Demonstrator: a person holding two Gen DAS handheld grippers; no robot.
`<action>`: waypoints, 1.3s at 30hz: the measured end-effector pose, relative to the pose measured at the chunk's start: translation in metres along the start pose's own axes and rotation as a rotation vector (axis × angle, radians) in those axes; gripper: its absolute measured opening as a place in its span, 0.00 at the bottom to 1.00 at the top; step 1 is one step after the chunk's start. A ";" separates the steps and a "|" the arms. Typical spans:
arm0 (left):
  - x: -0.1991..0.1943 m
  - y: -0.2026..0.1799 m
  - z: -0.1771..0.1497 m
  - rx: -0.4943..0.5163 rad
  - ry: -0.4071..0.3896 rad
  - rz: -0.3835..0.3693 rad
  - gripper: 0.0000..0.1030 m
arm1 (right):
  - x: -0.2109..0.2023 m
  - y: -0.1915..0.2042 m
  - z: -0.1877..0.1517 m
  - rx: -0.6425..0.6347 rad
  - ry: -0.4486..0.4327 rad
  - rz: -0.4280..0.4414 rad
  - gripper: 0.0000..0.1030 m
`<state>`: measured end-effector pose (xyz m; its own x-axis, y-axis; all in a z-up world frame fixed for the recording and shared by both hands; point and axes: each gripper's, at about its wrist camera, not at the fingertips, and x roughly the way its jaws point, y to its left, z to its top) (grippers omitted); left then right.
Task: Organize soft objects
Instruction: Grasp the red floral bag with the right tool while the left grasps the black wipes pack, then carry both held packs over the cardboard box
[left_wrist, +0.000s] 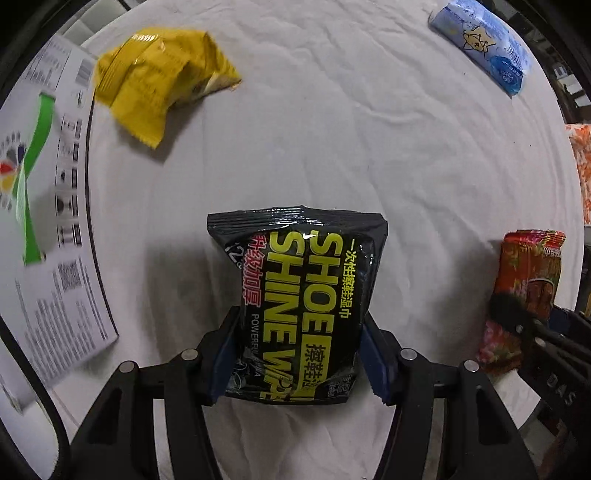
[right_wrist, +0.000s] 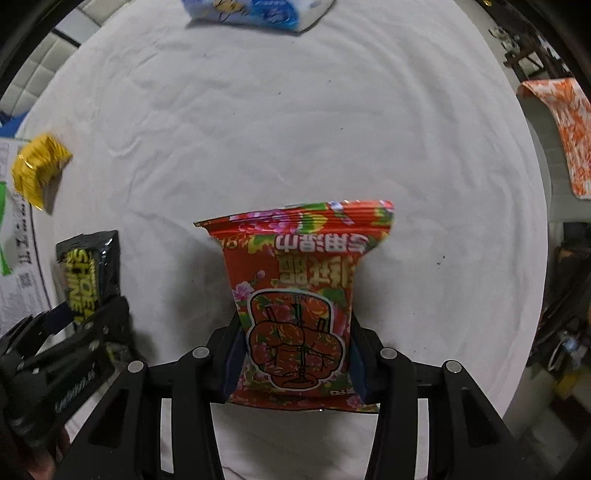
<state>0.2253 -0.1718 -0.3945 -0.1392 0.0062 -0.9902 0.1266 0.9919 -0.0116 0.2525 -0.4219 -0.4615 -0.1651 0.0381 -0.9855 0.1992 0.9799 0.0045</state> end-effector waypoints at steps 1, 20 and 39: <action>0.001 0.000 -0.003 -0.004 0.004 -0.001 0.57 | 0.000 0.002 0.002 0.006 -0.004 -0.004 0.49; -0.002 0.002 -0.004 -0.007 0.000 0.005 0.59 | 0.011 0.051 0.006 -0.033 -0.025 -0.063 0.59; 0.008 -0.009 -0.001 -0.017 -0.039 0.003 0.53 | -0.015 0.056 -0.007 -0.076 -0.058 -0.044 0.46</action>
<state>0.2220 -0.1805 -0.4022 -0.1001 0.0045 -0.9950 0.1105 0.9939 -0.0066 0.2596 -0.3667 -0.4457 -0.1153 -0.0148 -0.9932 0.1186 0.9925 -0.0286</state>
